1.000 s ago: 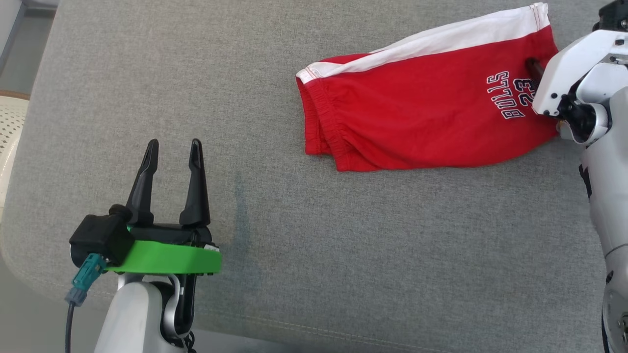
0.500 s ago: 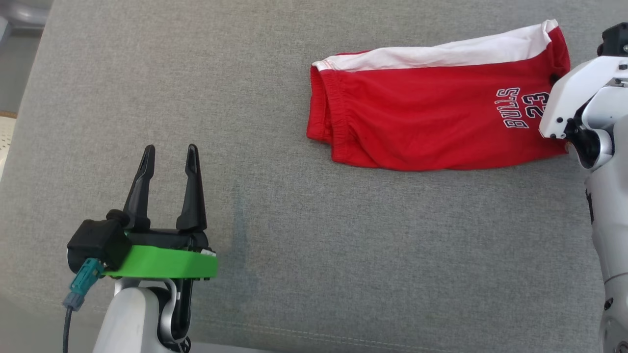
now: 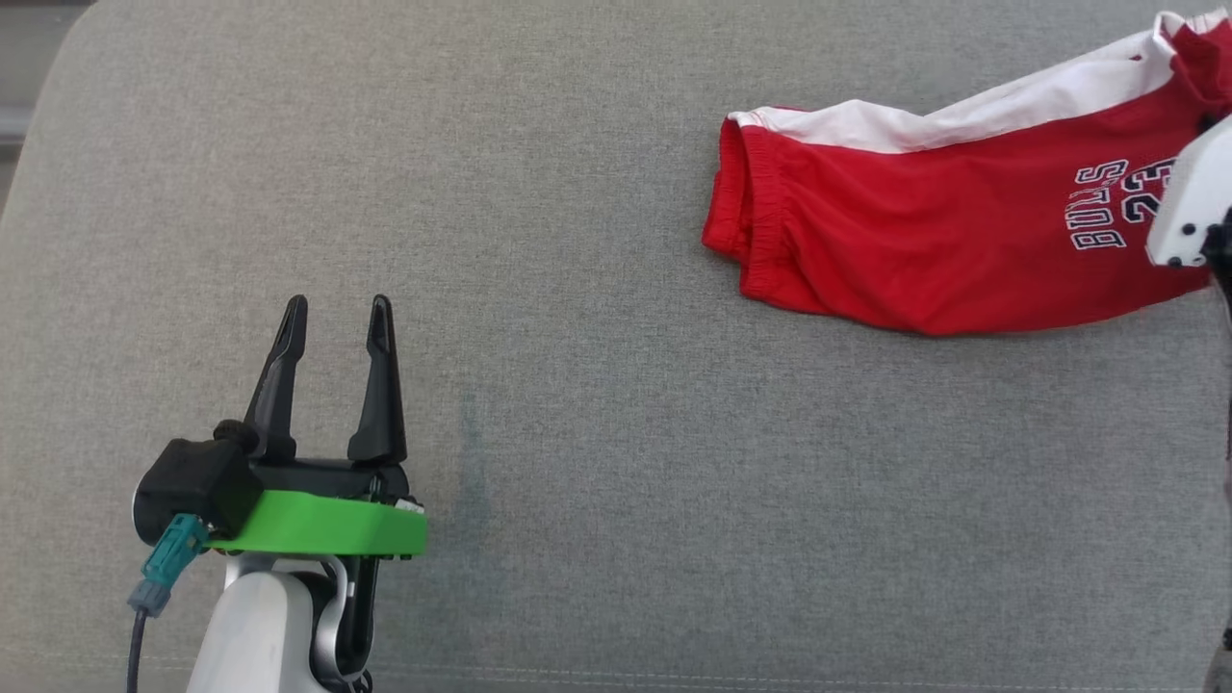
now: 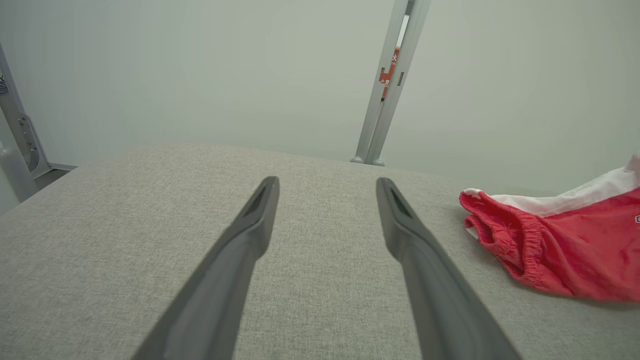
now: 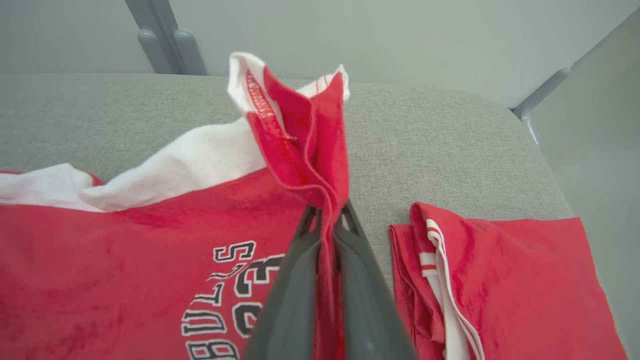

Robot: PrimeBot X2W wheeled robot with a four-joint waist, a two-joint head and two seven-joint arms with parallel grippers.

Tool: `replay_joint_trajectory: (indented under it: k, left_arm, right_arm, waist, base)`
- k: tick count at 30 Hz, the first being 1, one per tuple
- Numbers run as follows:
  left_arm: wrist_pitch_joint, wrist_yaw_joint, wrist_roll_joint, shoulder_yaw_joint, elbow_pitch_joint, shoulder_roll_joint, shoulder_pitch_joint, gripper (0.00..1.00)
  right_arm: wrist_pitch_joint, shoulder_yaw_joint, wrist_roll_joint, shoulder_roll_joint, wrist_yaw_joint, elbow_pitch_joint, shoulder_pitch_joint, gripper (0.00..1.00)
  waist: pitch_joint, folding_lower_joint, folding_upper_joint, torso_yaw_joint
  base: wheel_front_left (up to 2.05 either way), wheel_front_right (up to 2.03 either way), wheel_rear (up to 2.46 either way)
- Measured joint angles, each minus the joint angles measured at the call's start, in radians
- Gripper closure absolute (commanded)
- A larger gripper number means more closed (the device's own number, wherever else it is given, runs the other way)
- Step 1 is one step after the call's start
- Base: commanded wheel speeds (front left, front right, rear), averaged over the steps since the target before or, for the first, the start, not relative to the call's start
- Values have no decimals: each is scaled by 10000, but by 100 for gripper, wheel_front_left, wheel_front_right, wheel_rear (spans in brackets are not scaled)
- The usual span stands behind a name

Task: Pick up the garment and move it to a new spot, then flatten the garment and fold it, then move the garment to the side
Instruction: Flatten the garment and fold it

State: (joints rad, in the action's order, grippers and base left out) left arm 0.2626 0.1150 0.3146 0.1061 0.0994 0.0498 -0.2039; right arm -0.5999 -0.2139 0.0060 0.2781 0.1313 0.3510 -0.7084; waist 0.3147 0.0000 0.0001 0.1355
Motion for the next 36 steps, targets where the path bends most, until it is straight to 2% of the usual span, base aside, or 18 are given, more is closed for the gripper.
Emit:
replay_joint_trajectory:
  k: [5, 10, 17, 25, 33, 34, 36]
  left_arm:
    - [0, 10, 2, 42, 75, 2, 13, 0]
    - [0, 75, 75, 228, 199, 0, 23, 0]
    - [0, 86, 153, 393, 221, 0, 22, 0]
    - [0, 90, 359, 537, 221, 0, 16, 0]
    - [0, 84, 449, 635, 245, 0, -31, 0]
    - [0, 84, 451, 642, 249, 0, -37, 0]
    - [-2, 79, 470, 642, 255, 0, -60, 0]
  right_arm:
    - [-732, 1129, 520, -702, -4, -842, -169, 100]
    - [-928, 1837, 819, -1377, -4, -771, -431, 100]
    - [-685, 2054, 790, -2019, -6, 568, -1008, 100]
    - [-196, 2088, 702, -2268, -6, 2194, -1569, 100]
    - [303, 2995, 1891, -2280, -6, 3565, -2057, 100]
    - [397, 3087, 2000, -2280, -6, 3636, -2084, 0]
    - [485, 3409, 2418, -2280, -6, 3756, -2170, 0]
  waist:
    - [-122, 0, 0, -100]
    - [-193, 0, 0, 39]
    - [-130, 0, 0, 448]
    - [41, 0, 0, 948]
    - [155, 0, 0, 1309]
    - [160, 0, 0, 1332]
    - [149, 0, 0, 1361]
  base:
    - [0, 0, 0]
    - [0, 0, 0]
    - [0, 0, 0]
    - [0, 0, 0]
    - [0, 0, 0]
    - [0, 0, 0]
    - [0, 0, 0]
